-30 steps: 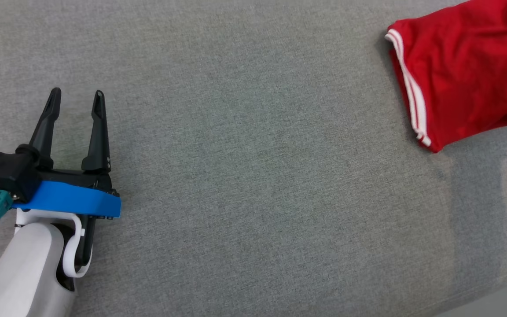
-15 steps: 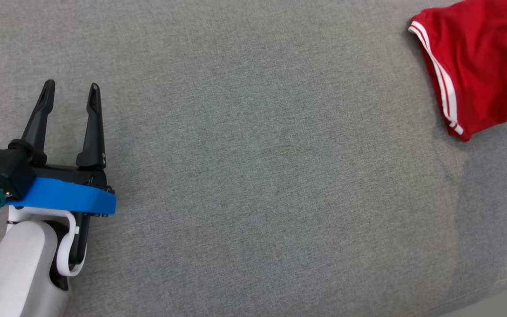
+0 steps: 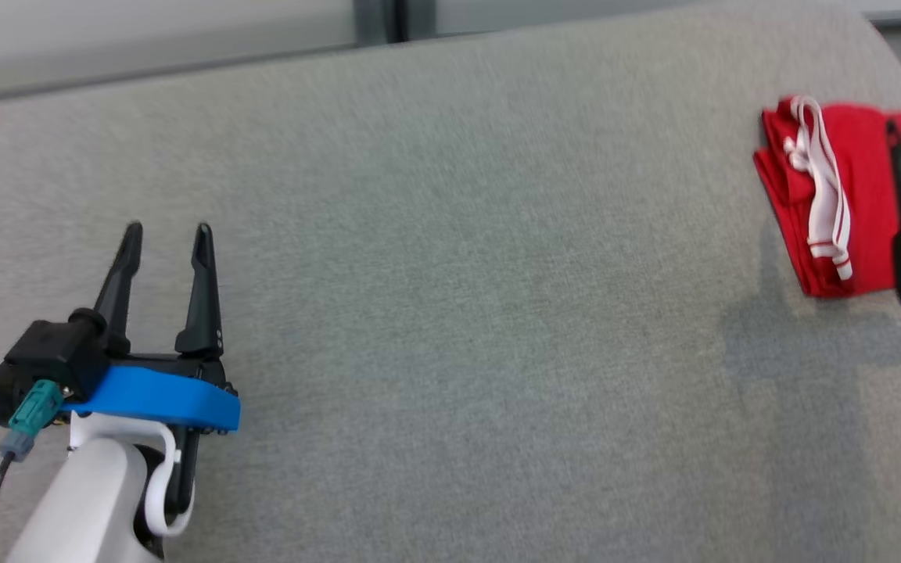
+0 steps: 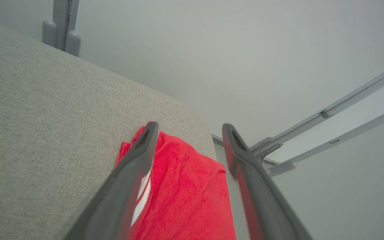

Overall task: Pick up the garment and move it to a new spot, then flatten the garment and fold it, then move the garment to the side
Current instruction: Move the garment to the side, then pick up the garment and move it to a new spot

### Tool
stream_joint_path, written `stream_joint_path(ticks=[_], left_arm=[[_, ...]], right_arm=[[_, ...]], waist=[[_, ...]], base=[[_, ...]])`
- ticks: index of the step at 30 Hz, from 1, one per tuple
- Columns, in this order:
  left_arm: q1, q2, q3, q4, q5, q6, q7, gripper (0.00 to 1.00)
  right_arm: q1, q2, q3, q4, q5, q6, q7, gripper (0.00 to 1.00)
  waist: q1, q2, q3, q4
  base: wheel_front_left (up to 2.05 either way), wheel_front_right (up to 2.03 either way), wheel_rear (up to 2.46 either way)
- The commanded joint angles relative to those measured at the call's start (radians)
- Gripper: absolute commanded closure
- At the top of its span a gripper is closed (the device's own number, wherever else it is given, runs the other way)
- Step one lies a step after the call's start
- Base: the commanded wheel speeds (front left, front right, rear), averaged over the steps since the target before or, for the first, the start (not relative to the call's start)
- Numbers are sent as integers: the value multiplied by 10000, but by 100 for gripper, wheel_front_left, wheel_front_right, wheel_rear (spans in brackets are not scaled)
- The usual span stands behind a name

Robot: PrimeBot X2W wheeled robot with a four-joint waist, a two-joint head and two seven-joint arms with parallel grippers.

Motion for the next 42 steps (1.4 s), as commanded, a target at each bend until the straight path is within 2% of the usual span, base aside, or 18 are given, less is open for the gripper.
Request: stream_joint_path(ticks=[1, 11, 19, 27, 42], left_arm=[[211, -99, 0, 160, -73, -40, -86, 0], [1116, -493, -207, 950, -103, -211, -246, 0], [1574, -695, -179, 1337, -156, -274, -296, 0], [2008, -857, 19, 1601, -90, -316, -318, 0], [2152, -1137, 498, 1651, 263, -504, -316, 0]], right_arm=[[557, 318, -173, -409, 195, -11, -161, 0], [4061, 2238, -1046, -3247, 887, -7, -1229, 0], [5886, 3578, -1813, -4226, 933, -7, -1967, 0], [6782, 4033, -2080, -4793, 1079, -7, -2096, 0], [6698, 4240, -1905, -4268, 1170, -7, -2176, 0]], waist=[[2, -1, -386, 86], [2, -1, -1990, 1064], [2, -1, -2600, 1701], [2, -1, -2981, 1994], [2, -1, -3079, 1955]], base=[[0, 0, 0], [0, 0, 0], [0, 0, 0], [0, 0, 0], [0, 0, 0]])
